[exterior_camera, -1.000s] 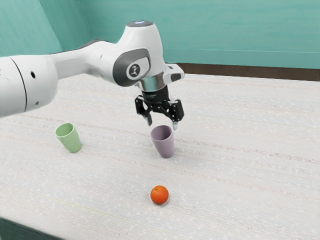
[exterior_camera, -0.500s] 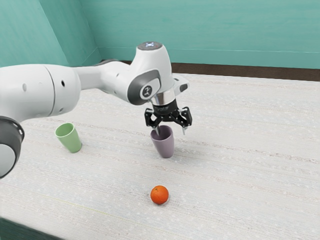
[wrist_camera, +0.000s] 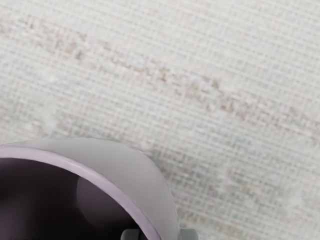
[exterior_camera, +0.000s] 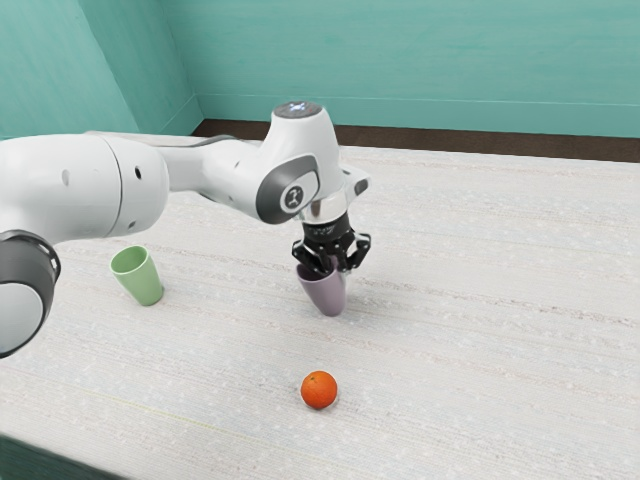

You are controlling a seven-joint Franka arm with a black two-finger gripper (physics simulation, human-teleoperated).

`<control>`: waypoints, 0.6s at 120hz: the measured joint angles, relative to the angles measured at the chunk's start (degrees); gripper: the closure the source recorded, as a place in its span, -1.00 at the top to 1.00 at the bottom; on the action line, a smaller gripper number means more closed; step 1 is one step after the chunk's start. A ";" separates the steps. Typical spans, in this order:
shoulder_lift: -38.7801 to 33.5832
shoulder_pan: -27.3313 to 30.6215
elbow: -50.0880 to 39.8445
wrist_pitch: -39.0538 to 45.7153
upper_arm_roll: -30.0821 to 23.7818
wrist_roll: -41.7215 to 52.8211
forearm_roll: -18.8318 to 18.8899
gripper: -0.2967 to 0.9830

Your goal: Place the right cup onto the left cup

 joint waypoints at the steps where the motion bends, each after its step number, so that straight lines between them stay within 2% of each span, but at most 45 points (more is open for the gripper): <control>1: 0.05 0.01 -0.01 0.01 0.00 -0.06 -0.05 -0.56; 43: -0.60 0.09 0.41 -0.30 0.27 -1.66 -0.03 -0.64; 59: -4.69 1.19 0.58 -2.97 2.00 -0.97 2.02 -0.65; 72: -9.29 4.78 0.55 -7.28 2.98 -0.27 3.56 -0.65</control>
